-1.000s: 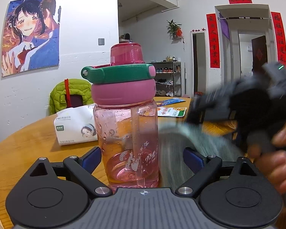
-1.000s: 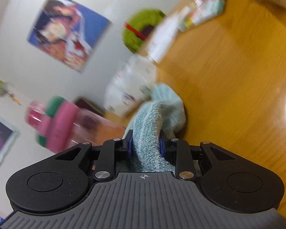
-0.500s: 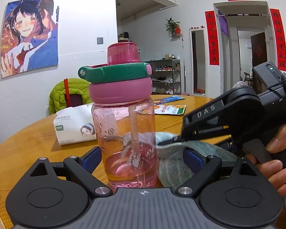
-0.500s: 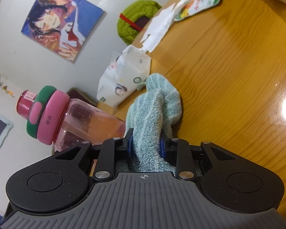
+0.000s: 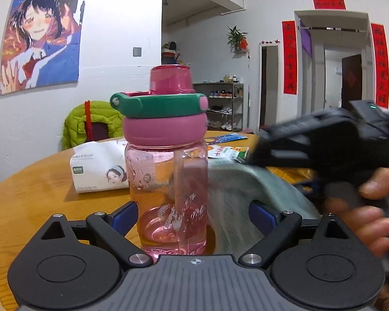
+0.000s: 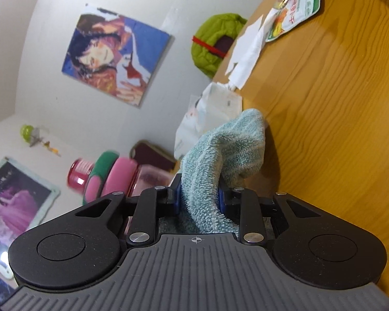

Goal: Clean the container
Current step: 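Hold the pink bottle with the left tool while the right tool rubs the towel along its side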

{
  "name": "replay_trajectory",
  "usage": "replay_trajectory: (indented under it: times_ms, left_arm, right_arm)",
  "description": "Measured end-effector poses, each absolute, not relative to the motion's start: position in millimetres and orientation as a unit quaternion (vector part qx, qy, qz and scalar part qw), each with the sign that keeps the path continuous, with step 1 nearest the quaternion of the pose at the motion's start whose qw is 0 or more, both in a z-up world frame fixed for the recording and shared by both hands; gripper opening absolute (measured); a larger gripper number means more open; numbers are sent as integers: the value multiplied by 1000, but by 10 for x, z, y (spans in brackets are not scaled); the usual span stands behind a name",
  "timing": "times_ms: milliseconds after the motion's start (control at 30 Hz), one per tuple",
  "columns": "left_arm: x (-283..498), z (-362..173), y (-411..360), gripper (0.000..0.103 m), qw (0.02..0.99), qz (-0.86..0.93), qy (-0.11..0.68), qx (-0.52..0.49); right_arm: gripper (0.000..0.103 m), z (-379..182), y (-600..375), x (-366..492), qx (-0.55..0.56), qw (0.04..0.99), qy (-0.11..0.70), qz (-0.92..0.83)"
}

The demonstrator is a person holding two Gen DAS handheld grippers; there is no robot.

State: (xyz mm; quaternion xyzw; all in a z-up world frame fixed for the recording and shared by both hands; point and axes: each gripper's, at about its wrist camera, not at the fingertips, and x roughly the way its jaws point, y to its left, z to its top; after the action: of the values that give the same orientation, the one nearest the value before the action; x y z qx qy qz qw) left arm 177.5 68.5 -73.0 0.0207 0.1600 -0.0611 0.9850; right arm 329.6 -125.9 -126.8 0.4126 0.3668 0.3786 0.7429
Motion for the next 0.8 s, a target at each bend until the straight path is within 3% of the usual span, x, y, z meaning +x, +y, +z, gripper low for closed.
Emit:
replay_trajectory:
  times_ms: [133, 367, 567, 800]
  left_arm:
    - [1796, -736, 704, 92, 984, -66, 163, 24]
    - [1792, -754, 661, 92, 984, -60, 165, 39]
    - [1783, -769, 632, 92, 984, -55, 163, 50]
    - [1813, -836, 563, 92, 978, -68, 184, 68]
  right_arm:
    - [30, -1134, -1196, 3193, 349, 764, 382, 385]
    - [30, -1134, -1271, 3143, 360, 785, 356, 357]
    - [30, -1096, -1438, 3032, 462, 754, 231, 405]
    - [31, -1302, -1238, 3205, 401, 755, 380, 354]
